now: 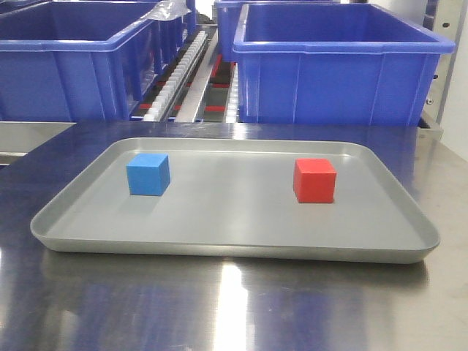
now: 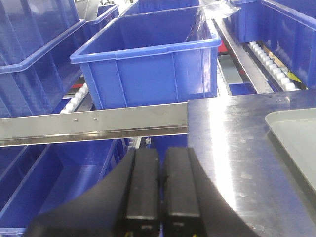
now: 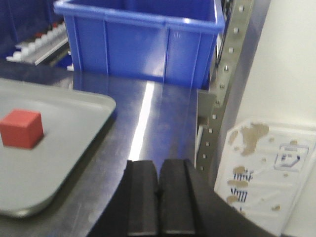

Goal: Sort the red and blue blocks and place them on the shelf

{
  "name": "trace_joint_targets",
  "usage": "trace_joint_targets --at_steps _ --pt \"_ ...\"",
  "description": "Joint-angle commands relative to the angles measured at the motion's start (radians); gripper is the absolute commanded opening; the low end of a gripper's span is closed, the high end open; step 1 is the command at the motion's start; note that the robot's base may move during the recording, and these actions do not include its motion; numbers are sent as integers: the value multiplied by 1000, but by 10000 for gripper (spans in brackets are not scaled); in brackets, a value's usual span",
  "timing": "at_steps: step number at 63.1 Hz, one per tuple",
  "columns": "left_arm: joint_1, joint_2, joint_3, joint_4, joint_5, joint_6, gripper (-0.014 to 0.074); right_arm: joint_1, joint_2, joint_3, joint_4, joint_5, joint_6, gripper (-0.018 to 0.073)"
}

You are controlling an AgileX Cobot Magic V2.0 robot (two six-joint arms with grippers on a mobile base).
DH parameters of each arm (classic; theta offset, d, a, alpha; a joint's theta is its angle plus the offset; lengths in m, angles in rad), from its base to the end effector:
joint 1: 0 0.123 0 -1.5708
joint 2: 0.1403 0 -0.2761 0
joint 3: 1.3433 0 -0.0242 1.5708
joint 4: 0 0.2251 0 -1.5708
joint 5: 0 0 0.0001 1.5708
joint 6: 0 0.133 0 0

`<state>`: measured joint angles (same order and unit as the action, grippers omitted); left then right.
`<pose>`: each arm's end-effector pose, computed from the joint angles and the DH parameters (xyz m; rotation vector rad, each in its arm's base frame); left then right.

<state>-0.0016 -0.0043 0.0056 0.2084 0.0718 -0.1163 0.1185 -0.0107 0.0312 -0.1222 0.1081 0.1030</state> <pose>0.0816 0.0019 0.2058 0.0607 1.5546 0.0826 0.0817 0.0080 0.1923 -0.1002 1.6087 0.0668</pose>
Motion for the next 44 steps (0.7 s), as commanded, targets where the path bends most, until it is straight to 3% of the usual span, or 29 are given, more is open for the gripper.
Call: trace_joint_targets --at_steps 1,21,44 --pt "-1 -20 33 -9 -92 1 124 0 23 -24 -8 -118 -2 49" --pt "-1 -20 33 -9 -92 1 124 0 339 -165 -62 -123 -2 49" --pt "-1 -20 33 -9 -92 1 124 0 707 -429 -59 -86 -2 49"
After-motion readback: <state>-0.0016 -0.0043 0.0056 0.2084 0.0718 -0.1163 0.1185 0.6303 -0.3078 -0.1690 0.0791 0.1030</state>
